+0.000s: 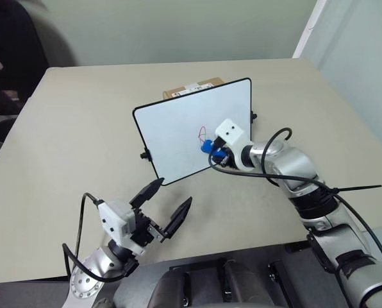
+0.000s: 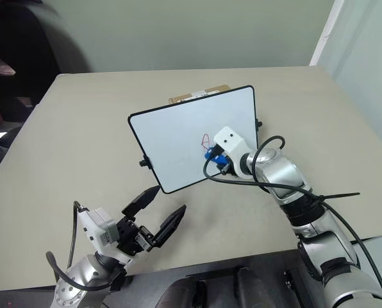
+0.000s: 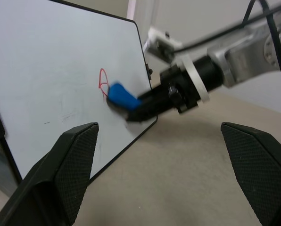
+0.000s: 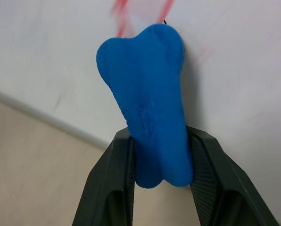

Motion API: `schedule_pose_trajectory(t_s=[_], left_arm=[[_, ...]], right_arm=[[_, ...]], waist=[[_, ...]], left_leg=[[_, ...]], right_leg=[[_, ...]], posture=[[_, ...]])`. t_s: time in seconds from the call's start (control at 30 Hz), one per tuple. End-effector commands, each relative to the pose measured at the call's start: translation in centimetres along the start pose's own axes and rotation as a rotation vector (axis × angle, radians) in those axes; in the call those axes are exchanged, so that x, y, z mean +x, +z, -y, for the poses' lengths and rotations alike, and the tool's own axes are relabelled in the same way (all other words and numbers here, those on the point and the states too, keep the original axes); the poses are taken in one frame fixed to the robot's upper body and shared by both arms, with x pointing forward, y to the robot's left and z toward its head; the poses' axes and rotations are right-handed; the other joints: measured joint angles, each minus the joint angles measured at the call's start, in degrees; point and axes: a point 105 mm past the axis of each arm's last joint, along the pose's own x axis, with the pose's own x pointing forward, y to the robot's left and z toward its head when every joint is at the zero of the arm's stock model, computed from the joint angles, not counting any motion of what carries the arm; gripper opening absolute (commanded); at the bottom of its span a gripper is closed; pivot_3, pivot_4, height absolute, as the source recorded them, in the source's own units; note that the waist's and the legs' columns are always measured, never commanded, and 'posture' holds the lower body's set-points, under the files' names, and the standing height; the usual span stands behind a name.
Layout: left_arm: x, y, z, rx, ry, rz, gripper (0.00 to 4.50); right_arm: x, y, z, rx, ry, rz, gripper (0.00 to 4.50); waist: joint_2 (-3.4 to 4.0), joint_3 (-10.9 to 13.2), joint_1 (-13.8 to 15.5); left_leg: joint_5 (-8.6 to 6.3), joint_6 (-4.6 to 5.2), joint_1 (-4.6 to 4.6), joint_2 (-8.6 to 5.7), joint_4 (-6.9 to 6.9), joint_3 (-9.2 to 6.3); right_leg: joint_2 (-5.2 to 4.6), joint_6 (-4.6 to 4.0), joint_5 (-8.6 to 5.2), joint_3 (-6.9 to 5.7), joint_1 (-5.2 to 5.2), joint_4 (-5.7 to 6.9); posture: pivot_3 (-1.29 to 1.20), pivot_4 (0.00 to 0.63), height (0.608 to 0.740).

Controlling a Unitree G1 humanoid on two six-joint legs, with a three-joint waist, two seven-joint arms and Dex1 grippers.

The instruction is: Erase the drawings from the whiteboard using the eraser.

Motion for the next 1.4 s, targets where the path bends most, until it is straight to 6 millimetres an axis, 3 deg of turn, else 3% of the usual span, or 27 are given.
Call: schedule_pose_trajectory(t_s=[0.03,0.2,0.37,0.57,0.8,0.93,1.07,1.23,1.4], left_arm=[[0.0,1.4,0.4,0.031,-0.008,0.054,4.5],[0.0,1.5,0.3,0.034,-0.004,0.056,4.5],[0.0,1.5,0.2,0.032,-0.007,0.055,4.5],[0.0,1.4,0.1,0.03,-0.009,0.053,4.5],[0.0,1.4,0.0,0.034,-0.011,0.05,4.5],[0.1,1.4,-0.1,0.035,-0.013,0.049,4.5],[0.1,1.4,-0.2,0.035,-0.009,0.05,4.5],[0.1,1.3,-0.2,0.035,-0.014,0.048,4.5],[0.2,1.3,-0.1,0.035,-0.021,0.045,4.5]], right_arm=[[-0.9,2.6,0.6,-0.044,-0.029,0.078,1.57],[-2.0,5.4,3.5,-0.009,-0.151,0.176,1.57],[-2.7,7.0,4.3,-0.015,-0.212,0.228,1.57],[-2.3,7.2,2.8,-0.032,-0.164,0.24,1.57],[-0.5,3.8,-1.2,-0.082,0.008,0.111,1.57],[0.0,3.2,-1.7,-0.086,0.021,0.086,1.57],[-0.7,4.8,0.5,-0.05,-0.062,0.148,1.57],[-1.5,5.3,4.2,0.002,-0.216,0.154,1.57],[-1.9,5.7,5.2,0.028,-0.285,0.169,1.57]], waist=[[0.0,0.0,0.0],[0.0,0.0,-0.2],[0.0,0.0,-0.16],[0.0,0.0,-0.21],[0.0,0.0,-0.09],[0.0,0.0,0.02],[0.0,0.0,0.01],[0.0,0.0,-0.01],[0.0,0.0,-0.02]], left_leg=[[0.0,0.0,0.01,0.0,0.0,0.0],[0.0,0.0,0.01,0.0,0.0,0.0],[-0.15,0.4,0.01,0.0,-0.02,-0.02],[-0.1,0.31,0.01,0.03,-0.06,-0.04],[0.1,-0.1,0.0,0.06,-0.1,-0.04],[0.12,-0.13,-0.04,0.06,-0.07,-0.03],[0.11,-0.12,-0.04,0.06,-0.07,-0.03],[0.05,-0.01,-0.03,0.06,-0.06,-0.03],[0.02,0.4,0.0,0.06,-0.05,-0.03]], right_leg=[[0.0,0.02,-0.01,0.0,0.01,0.0],[0.0,-0.03,0.02,0.01,-0.02,0.01],[0.02,-0.27,0.25,0.01,-0.08,0.06],[0.06,-0.27,0.26,-0.01,-0.12,0.07],[0.09,-0.19,0.18,-0.01,-0.11,0.02],[0.07,-0.13,0.13,-0.01,-0.1,-0.03],[0.07,-0.12,0.1,-0.01,-0.1,-0.04],[0.07,-0.26,0.22,0.0,-0.11,0.0],[0.07,-0.45,0.52,-0.01,-0.12,0.05]], posture=[[0.0,0.15,0.74],[0.0,0.15,0.74],[0.0,0.15,0.74],[0.0,0.15,0.74],[0.0,0.15,0.74],[0.0,0.15,0.74],[0.0,0.15,0.74],[0.0,0.15,0.74],[0.0,0.15,0.74]])
